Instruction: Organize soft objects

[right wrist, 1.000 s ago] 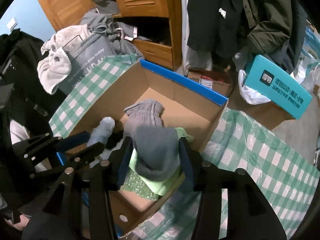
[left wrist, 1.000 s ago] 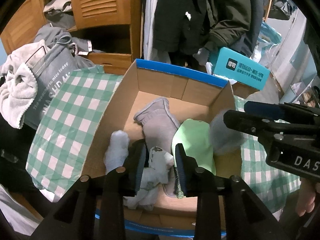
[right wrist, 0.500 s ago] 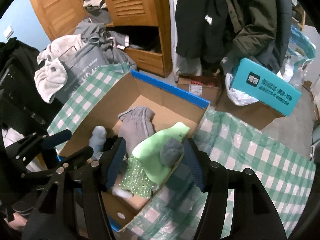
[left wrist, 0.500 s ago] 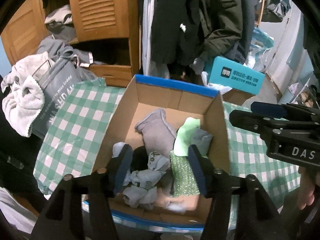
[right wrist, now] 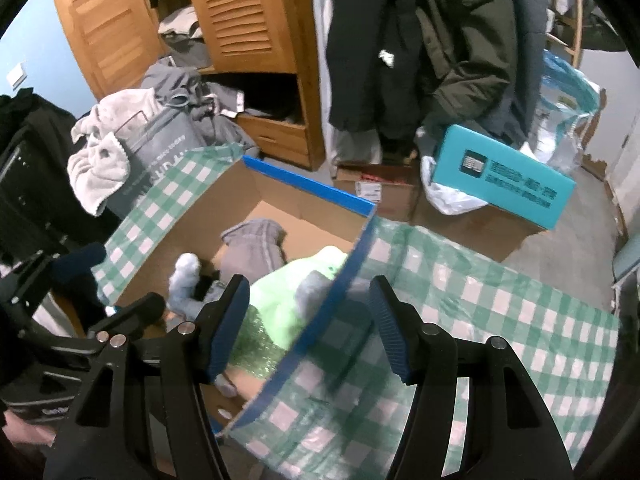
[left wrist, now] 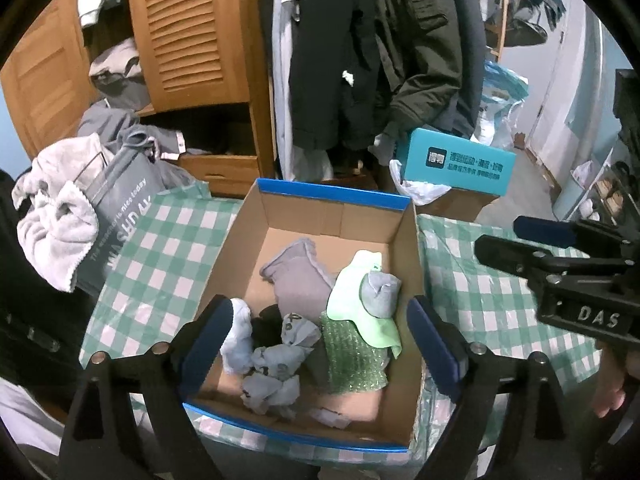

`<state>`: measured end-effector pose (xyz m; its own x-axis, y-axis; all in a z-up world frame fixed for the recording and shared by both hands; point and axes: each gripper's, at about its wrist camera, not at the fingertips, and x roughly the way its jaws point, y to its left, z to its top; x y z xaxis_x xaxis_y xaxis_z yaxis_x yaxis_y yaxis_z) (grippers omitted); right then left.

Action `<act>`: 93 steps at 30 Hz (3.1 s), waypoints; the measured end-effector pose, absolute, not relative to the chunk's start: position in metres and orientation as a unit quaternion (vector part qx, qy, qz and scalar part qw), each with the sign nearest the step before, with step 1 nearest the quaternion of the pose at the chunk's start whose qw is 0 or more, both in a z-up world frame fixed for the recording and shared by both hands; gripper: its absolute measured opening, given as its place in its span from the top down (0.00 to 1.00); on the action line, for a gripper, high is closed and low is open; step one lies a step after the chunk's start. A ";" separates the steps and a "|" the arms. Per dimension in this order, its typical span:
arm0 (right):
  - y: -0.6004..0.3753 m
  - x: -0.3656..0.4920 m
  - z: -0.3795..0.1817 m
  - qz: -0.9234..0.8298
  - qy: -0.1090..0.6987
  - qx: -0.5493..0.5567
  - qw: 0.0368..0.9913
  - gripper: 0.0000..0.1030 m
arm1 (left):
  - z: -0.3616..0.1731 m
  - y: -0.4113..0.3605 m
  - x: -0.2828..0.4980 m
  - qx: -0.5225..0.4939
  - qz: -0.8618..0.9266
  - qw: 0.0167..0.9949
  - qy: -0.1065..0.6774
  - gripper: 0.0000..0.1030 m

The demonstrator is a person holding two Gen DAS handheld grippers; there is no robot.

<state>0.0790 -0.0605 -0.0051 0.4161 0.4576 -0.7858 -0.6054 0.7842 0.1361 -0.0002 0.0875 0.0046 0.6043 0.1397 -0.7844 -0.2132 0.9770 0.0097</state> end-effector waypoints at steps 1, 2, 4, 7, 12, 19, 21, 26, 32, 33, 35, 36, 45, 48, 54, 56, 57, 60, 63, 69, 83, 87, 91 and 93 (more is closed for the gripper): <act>-0.065 0.079 -0.004 0.316 0.436 -0.081 0.839 0.40 | 0.005 0.086 -0.001 -0.038 0.098 0.895 0.433 0.13; -0.070 0.078 -0.002 0.314 0.436 -0.077 0.840 0.40 | 0.006 0.083 -0.001 -0.033 0.096 0.896 0.432 0.13; -0.078 0.076 0.000 0.310 0.432 -0.073 0.843 0.40 | 0.007 0.080 -0.002 -0.031 0.094 0.896 0.432 0.13; -0.090 0.073 0.004 0.303 0.427 -0.071 0.849 0.40 | 0.009 0.077 -0.004 -0.036 0.089 0.897 0.432 0.13; -0.109 0.066 0.008 0.293 0.418 -0.070 0.857 0.40 | 0.012 0.070 -0.003 -0.038 0.085 0.898 0.431 0.13; -0.127 0.058 0.008 0.279 0.402 -0.072 0.869 0.40 | 0.012 0.068 -0.001 -0.041 0.085 0.898 0.430 0.13; -0.132 0.058 0.007 0.277 0.398 -0.072 0.872 0.40 | 0.013 0.065 0.000 -0.039 0.087 0.899 0.428 0.13; -0.141 0.061 0.002 0.267 0.400 -0.067 0.874 0.40 | 0.017 0.058 0.001 -0.036 0.083 0.900 0.427 0.13; -0.147 0.064 -0.003 0.258 0.403 -0.070 0.875 0.40 | 0.017 0.052 0.003 -0.035 0.078 0.901 0.426 0.13; -0.148 0.064 -0.004 0.257 0.404 -0.071 0.875 0.40 | 0.017 0.051 0.003 -0.035 0.077 0.901 0.426 0.13; -0.148 0.064 -0.004 0.258 0.404 -0.070 0.875 0.40 | 0.017 0.050 0.003 -0.036 0.075 0.901 0.426 0.13; -0.149 0.064 -0.005 0.258 0.405 -0.071 0.874 0.40 | 0.017 0.050 0.003 -0.036 0.075 0.901 0.426 0.13; -0.149 0.065 -0.006 0.258 0.406 -0.071 0.874 0.40 | 0.013 0.048 0.004 -0.036 0.076 0.898 0.431 0.13; -0.149 0.065 -0.008 0.258 0.408 -0.072 0.873 0.40 | 0.013 0.048 0.004 -0.037 0.075 0.898 0.432 0.13; -0.149 0.065 -0.012 0.258 0.411 -0.076 0.871 0.40 | 0.009 0.047 0.004 -0.033 0.074 0.896 0.438 0.13; -0.149 0.065 -0.013 0.257 0.412 -0.077 0.871 0.40 | 0.008 0.048 0.004 -0.034 0.073 0.895 0.438 0.13; -0.150 0.065 -0.013 0.256 0.413 -0.077 0.871 0.40 | 0.008 0.048 0.004 -0.034 0.073 0.895 0.438 0.13; -0.150 0.065 -0.013 0.255 0.413 -0.077 0.871 0.40 | 0.008 0.048 0.004 -0.034 0.074 0.895 0.438 0.13; -0.150 0.066 -0.013 0.256 0.413 -0.077 0.871 0.40 | 0.008 0.048 0.004 -0.033 0.074 0.895 0.439 0.13; -0.151 0.066 -0.013 0.256 0.414 -0.077 0.870 0.40 | 0.007 0.047 0.004 -0.034 0.073 0.895 0.439 0.13; -0.151 0.067 -0.013 0.256 0.414 -0.077 0.870 0.40 | 0.000 0.040 -0.001 -0.037 0.072 0.893 0.442 0.13; -0.151 0.067 -0.013 0.256 0.414 -0.077 0.870 0.40 | 0.002 0.042 0.001 -0.037 0.072 0.893 0.442 0.13; -0.151 0.067 -0.013 0.256 0.414 -0.077 0.870 0.40 | 0.002 0.043 0.001 -0.038 0.070 0.893 0.443 0.13; -0.152 0.067 -0.013 0.256 0.414 -0.078 0.870 0.40 | 0.003 0.043 0.001 -0.037 0.070 0.893 0.443 0.13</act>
